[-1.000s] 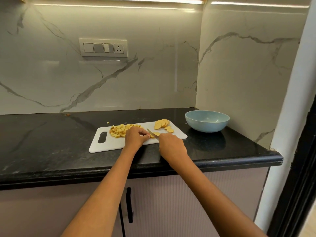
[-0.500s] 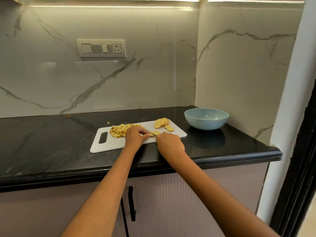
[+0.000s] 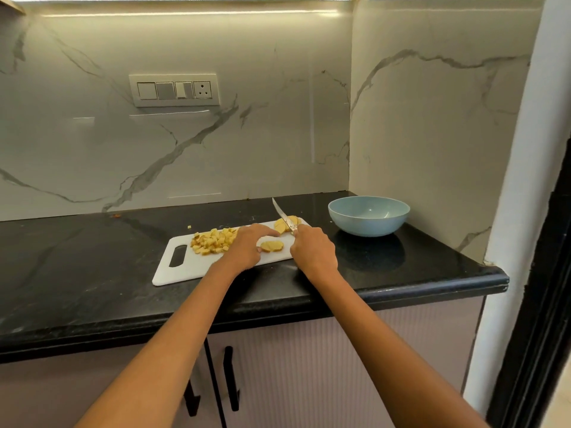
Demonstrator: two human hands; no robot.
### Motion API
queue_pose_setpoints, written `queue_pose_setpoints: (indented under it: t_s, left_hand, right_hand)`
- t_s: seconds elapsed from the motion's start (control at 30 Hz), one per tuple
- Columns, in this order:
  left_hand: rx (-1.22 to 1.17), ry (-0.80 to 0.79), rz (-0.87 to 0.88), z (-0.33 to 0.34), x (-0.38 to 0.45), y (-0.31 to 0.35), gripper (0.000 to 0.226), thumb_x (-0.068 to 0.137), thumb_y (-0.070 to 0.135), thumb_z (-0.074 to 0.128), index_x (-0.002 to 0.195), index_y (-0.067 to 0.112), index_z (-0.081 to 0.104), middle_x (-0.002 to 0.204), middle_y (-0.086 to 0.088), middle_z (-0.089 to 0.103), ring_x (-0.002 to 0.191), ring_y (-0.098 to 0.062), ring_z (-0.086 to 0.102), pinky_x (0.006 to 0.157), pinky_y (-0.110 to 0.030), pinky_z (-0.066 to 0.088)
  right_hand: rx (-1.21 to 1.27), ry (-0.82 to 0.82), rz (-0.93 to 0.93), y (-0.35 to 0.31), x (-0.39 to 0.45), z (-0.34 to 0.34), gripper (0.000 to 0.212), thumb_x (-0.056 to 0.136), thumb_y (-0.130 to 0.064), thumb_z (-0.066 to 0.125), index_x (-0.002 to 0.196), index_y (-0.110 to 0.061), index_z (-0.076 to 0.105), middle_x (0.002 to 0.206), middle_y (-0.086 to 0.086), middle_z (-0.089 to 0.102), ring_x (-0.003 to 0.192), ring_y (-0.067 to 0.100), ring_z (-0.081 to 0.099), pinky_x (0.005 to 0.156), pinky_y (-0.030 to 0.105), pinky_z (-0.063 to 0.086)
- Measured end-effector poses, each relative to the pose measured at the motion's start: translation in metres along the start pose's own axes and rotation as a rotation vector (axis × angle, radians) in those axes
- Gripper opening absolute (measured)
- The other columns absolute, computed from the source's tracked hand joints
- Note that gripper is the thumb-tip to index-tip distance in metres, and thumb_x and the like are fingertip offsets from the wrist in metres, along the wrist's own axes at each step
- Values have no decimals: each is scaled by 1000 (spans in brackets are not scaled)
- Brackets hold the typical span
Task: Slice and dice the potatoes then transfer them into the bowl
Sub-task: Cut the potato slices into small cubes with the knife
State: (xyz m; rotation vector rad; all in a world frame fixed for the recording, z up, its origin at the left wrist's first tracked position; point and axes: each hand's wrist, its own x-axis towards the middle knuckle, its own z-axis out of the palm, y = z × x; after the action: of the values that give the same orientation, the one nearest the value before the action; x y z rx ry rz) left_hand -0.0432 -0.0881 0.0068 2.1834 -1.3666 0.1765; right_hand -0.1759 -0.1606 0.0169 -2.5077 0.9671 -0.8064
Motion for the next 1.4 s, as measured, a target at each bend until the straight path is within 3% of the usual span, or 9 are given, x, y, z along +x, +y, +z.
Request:
queue_pose_setpoints:
  t_s: [0.13,0.47,0.57,0.67,0.8,0.9,0.97,1.23,1.4]
  left_hand:
    - [104,-313,51,-8,18,4,66,77,-21,40,122,24,58,139,-1,45,132,-20,37,106,-28,33]
    - [211,-379,-35,-22,16,9,42,92,10,53,133,17,49,140,-3,45,122,-21,47,100,-29,37]
    - [171,-272,-109,-17,4,7,43,93,22,54,133,10,48,138,-7,48,122,-22,47,100,-30,36]
    - [-28,23,-172,0,-12,3,24,88,25,61,104,7,63,107,-15,60,100,-22,52,84,-31,38]
    - [-213,128,-219,7,-19,-3,36,82,25,69,67,33,37,87,-5,46,83,-17,44,73,-28,34]
    - [-264,150,-252,6,-21,-1,11,83,18,68,94,14,66,99,-13,59,95,-23,54,81,-26,38]
    - [-278,153,-271,5,-21,0,40,83,15,68,119,-1,60,119,-14,61,107,-24,56,87,-25,41]
    - [-329,167,-258,0,-24,4,28,80,15,71,103,0,67,102,-17,64,101,-25,57,85,-27,41]
    - [-311,202,-254,1,-26,3,41,80,18,71,115,-2,62,116,-16,64,104,-24,58,90,-30,44]
  right_hand:
    - [19,5,-7,1,1,-2,23,95,-11,41,110,-6,58,101,11,63,80,22,57,61,27,36]
    - [-29,-42,-20,2,3,2,20,96,-14,41,103,-8,59,97,9,63,72,18,51,56,25,32]
    - [-110,-70,-86,-1,-5,-2,21,95,-12,42,104,-9,60,99,10,64,80,22,59,60,26,36]
    - [-256,-97,-175,-3,-21,-7,19,95,-13,45,106,-8,59,104,10,63,91,24,62,67,27,38]
    - [-348,-99,-217,-5,-36,-14,21,95,-13,46,110,-6,58,109,12,61,95,26,62,72,29,44]
    - [-394,-107,-247,-8,-39,-16,22,96,-14,46,113,-7,57,109,12,61,94,25,62,74,29,46]
    - [-417,-113,-265,-12,-41,-16,22,96,-14,46,114,-6,57,108,12,61,94,24,62,74,29,46]
    - [-423,-83,-260,-25,-46,-12,23,97,-9,41,114,-6,58,111,11,61,97,23,62,77,29,46]
    - [-370,-56,-224,-21,-55,-11,20,97,-11,44,113,-5,55,109,10,60,95,23,62,71,27,43]
